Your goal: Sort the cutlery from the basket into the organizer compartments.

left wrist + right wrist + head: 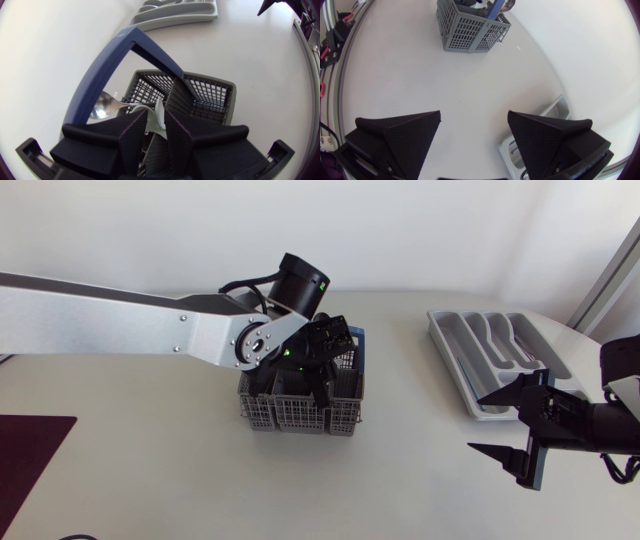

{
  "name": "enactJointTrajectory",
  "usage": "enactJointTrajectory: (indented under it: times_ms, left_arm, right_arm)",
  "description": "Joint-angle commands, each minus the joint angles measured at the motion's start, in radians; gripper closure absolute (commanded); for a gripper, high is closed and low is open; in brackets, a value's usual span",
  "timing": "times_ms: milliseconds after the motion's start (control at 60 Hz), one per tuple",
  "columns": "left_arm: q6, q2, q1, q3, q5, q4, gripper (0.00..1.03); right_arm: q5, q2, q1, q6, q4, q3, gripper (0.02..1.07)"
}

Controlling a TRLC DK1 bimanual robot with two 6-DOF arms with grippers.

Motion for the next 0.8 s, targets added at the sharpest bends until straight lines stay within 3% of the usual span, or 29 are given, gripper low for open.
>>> enactJointTrajectory:
  times_ms: [0,300,667,783]
  left_arm:
    - [-0.023,0.039,-0.002,0.041,0.007,-0.036,0.86]
    - [-0.081,0.065,0.013,0.104,0.095,-0.139,0.96]
    - [-0.089,0.020,0.023,0.055,0.098,-0.134,0.98]
    - [-0.089,-0.044,0.015,-0.023,0.098,-0.084,0.99]
  right_arm:
    - [-0.004,-0.010,0.011,0.025,0.012,-0.026,0.10]
    - [-0.003,-0.010,0.020,0.037,0.029,-0.047,0.10]
    - [-0.003,-0.032,0.020,0.045,0.038,-0.061,0.10]
    - [-0.003,-0.033,0.023,0.048,0.040,-0.066,0.10]
